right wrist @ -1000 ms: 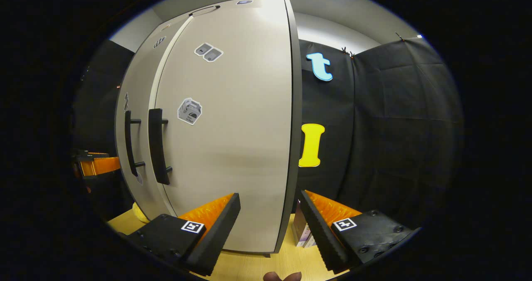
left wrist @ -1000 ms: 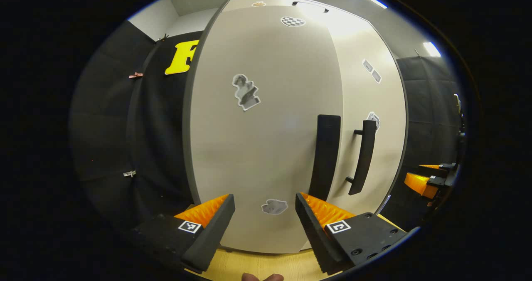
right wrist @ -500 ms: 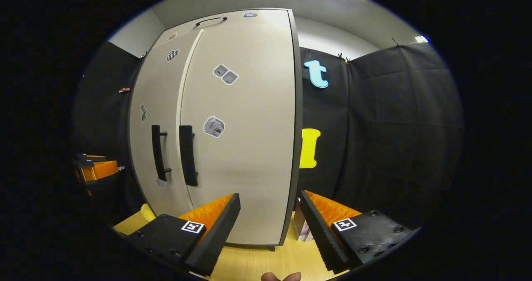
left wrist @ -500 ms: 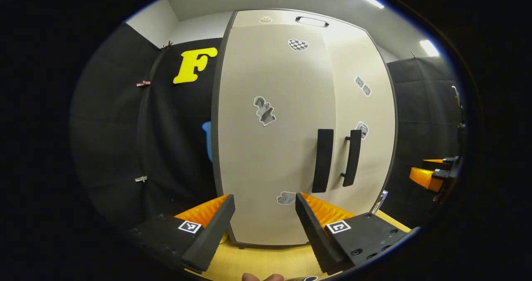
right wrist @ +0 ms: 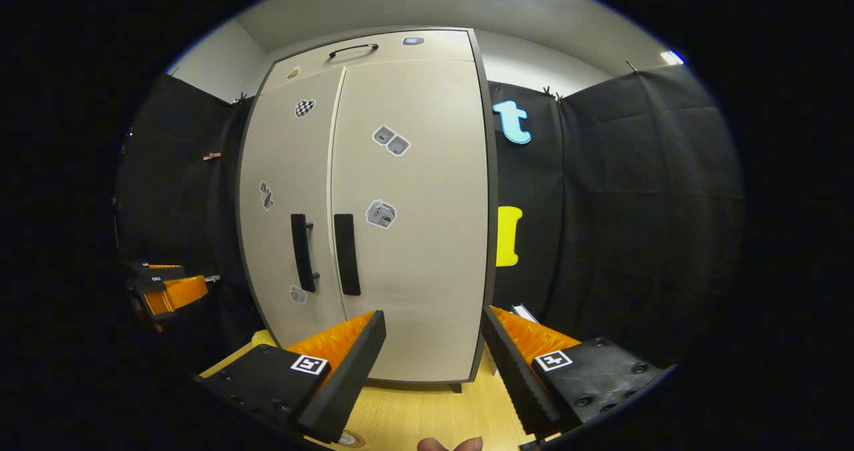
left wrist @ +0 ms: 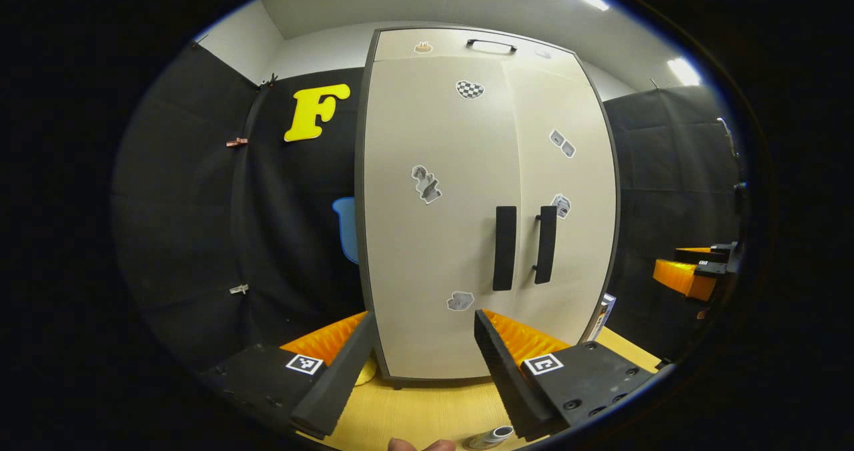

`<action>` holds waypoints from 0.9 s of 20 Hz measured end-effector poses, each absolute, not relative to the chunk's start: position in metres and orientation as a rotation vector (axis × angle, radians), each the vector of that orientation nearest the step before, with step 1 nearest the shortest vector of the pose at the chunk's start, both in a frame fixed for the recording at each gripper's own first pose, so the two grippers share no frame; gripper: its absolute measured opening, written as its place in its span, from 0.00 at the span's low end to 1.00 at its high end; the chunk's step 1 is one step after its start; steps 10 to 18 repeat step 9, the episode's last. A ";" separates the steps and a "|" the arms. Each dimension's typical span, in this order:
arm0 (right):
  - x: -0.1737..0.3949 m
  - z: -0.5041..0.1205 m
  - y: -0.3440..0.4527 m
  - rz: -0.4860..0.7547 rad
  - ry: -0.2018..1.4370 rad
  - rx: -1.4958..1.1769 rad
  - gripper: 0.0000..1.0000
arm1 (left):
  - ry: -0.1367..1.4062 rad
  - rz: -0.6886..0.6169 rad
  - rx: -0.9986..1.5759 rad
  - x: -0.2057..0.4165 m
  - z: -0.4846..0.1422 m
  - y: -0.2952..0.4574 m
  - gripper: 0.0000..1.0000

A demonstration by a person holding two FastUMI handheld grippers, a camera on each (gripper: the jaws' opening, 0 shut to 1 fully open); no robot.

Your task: Grasp the bottle in the cabinet with the left hand and place it on the coaster, then close the right door with the right hand and the left door with the left hand.

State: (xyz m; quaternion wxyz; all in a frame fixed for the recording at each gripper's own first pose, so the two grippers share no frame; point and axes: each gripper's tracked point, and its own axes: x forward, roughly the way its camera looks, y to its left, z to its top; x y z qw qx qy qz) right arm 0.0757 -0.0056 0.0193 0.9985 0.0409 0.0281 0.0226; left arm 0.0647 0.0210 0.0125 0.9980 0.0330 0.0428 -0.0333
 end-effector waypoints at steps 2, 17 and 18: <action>0.068 0.020 -0.005 0.044 0.055 0.080 0.96 | 0.086 -0.061 0.069 0.056 0.011 0.022 0.93; 0.049 0.022 -0.002 0.049 0.051 0.075 0.96 | 0.092 -0.046 0.060 0.038 0.009 0.024 0.94; 0.049 0.022 -0.002 0.049 0.051 0.075 0.96 | 0.092 -0.046 0.060 0.038 0.009 0.024 0.94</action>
